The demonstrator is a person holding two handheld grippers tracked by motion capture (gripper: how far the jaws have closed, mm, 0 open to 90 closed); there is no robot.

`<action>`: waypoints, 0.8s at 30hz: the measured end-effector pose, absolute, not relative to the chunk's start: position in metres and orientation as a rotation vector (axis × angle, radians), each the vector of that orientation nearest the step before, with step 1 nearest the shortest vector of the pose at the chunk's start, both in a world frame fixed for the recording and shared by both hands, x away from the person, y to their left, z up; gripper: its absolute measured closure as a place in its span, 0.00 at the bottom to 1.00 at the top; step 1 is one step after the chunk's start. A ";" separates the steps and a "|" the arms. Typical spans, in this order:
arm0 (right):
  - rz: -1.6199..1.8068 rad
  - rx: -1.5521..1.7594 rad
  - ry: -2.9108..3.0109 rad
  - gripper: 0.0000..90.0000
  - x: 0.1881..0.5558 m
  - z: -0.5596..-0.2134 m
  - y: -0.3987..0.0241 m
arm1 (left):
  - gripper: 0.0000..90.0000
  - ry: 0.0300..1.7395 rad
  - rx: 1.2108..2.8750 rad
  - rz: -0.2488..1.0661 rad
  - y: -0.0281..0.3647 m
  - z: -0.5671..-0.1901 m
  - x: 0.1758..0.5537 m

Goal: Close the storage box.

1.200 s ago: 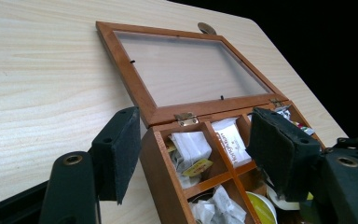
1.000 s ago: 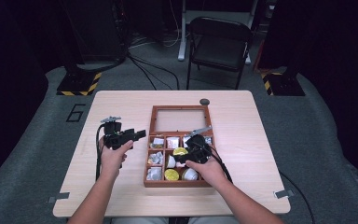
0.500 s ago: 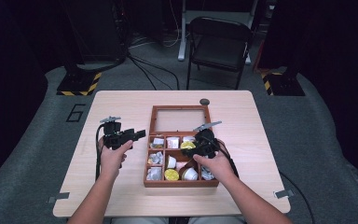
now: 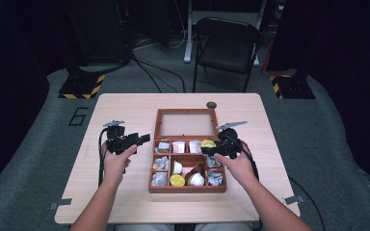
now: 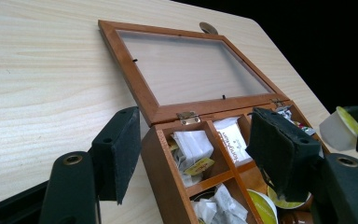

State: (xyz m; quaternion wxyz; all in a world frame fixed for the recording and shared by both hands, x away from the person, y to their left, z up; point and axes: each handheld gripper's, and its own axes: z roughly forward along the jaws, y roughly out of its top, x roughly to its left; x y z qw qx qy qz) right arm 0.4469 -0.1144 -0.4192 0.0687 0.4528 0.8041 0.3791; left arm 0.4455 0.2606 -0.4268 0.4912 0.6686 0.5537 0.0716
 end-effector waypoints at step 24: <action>1.007 1.548 2.194 0.42 0.469 -0.429 -0.201 | 0.38 1.357 1.624 0.177 0.262 -0.429 0.446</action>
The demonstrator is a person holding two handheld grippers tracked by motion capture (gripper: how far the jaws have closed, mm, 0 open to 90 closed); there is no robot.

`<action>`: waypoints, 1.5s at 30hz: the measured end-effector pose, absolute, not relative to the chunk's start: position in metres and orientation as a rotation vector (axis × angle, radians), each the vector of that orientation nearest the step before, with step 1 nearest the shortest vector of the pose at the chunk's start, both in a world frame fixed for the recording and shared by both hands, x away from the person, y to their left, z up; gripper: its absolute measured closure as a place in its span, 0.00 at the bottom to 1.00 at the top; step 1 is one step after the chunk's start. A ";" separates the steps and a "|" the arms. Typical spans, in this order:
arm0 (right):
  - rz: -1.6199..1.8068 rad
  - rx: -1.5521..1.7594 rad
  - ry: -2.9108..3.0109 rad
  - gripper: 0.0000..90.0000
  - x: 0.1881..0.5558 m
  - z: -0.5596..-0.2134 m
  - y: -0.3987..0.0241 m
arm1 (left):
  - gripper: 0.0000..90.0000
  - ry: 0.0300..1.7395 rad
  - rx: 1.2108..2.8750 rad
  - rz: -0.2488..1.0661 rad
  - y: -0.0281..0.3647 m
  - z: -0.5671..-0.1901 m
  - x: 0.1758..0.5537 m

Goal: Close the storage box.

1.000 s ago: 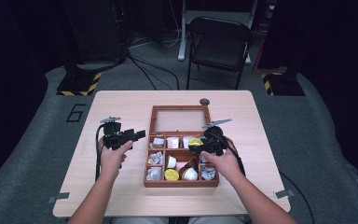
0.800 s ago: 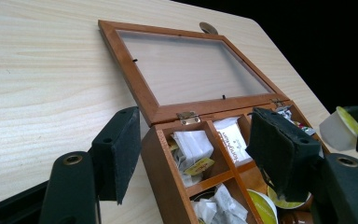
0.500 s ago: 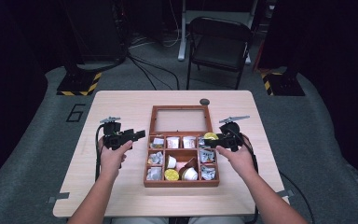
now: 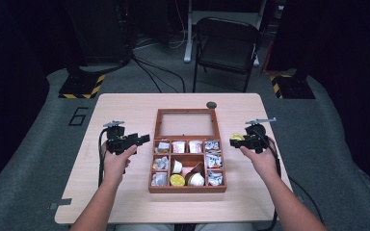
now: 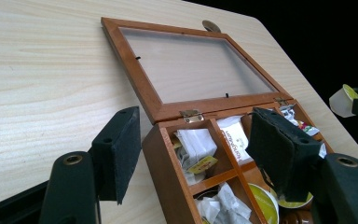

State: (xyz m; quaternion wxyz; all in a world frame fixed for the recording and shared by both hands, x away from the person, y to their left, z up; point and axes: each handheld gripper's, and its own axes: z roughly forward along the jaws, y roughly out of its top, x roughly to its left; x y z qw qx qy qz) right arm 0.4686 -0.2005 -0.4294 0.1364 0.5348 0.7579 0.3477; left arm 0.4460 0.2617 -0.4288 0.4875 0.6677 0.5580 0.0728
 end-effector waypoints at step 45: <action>0.799 1.811 2.003 0.41 0.479 -0.486 -0.272 | 0.38 1.367 1.626 0.173 0.262 -0.432 0.447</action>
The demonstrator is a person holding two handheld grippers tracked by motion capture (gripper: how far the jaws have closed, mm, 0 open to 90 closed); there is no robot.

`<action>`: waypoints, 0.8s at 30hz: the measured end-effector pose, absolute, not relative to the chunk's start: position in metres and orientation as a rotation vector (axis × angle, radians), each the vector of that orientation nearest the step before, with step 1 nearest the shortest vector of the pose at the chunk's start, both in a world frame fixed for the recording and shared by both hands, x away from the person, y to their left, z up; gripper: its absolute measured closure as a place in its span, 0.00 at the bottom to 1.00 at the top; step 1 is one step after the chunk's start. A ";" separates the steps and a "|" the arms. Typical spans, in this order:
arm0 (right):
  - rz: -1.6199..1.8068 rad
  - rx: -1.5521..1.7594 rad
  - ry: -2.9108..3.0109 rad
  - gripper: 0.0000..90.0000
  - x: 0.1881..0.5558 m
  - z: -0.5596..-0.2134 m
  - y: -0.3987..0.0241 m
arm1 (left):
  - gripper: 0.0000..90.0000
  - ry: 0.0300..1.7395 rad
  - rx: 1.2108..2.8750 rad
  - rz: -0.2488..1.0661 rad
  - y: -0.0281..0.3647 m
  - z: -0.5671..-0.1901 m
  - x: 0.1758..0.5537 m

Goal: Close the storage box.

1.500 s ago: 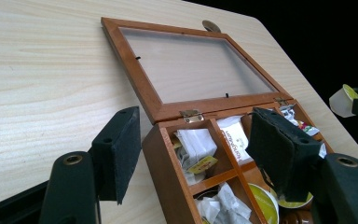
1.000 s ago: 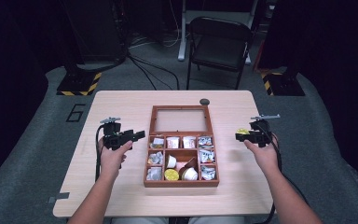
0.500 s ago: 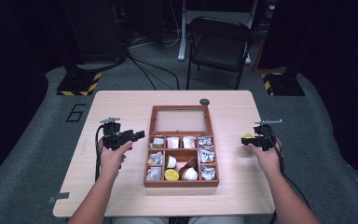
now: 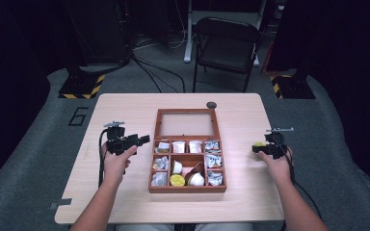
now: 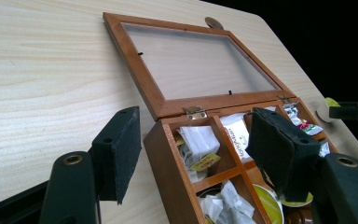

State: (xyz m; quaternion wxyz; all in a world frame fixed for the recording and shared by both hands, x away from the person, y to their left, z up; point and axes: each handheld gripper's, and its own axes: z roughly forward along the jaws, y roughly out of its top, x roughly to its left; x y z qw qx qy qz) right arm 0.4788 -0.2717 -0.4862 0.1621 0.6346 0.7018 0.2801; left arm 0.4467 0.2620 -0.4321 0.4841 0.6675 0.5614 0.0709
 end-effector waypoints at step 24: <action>0.836 1.784 1.980 0.31 0.476 -0.469 -0.268 | 0.38 1.372 1.649 0.169 0.259 -0.435 0.447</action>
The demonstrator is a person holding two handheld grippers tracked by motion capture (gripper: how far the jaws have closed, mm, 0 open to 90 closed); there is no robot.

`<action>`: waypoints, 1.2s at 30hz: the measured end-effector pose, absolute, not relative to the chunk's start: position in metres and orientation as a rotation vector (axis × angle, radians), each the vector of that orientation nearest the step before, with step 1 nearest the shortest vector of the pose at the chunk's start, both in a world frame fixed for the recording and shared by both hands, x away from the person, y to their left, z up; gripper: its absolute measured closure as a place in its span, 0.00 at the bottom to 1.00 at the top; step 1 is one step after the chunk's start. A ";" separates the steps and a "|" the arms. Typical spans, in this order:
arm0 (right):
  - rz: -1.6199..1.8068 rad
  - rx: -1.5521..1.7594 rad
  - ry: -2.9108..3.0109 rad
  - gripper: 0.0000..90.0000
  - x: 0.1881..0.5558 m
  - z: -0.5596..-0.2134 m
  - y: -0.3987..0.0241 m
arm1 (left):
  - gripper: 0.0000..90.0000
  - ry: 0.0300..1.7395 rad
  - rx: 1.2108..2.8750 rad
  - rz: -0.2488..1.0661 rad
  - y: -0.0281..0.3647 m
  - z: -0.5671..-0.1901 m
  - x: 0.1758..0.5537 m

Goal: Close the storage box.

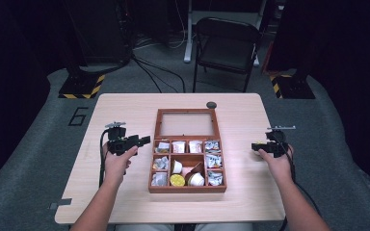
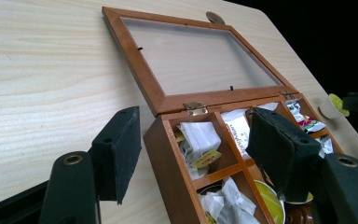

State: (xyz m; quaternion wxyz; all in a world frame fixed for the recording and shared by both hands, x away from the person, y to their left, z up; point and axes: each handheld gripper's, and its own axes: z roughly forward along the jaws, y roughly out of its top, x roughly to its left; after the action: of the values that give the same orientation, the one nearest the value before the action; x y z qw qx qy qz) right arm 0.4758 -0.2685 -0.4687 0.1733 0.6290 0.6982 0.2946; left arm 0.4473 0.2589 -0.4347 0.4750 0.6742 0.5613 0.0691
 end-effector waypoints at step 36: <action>1.029 1.473 2.215 0.36 0.490 -0.401 -0.158 | 0.38 1.373 1.712 0.141 0.239 -0.436 0.478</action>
State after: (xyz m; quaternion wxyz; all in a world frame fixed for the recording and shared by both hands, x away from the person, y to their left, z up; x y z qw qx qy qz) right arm 0.4900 -0.1579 -0.4010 0.1442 0.5112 0.7684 0.3569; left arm 0.4783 0.2387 -0.4365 0.4540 0.6937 0.5563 0.0571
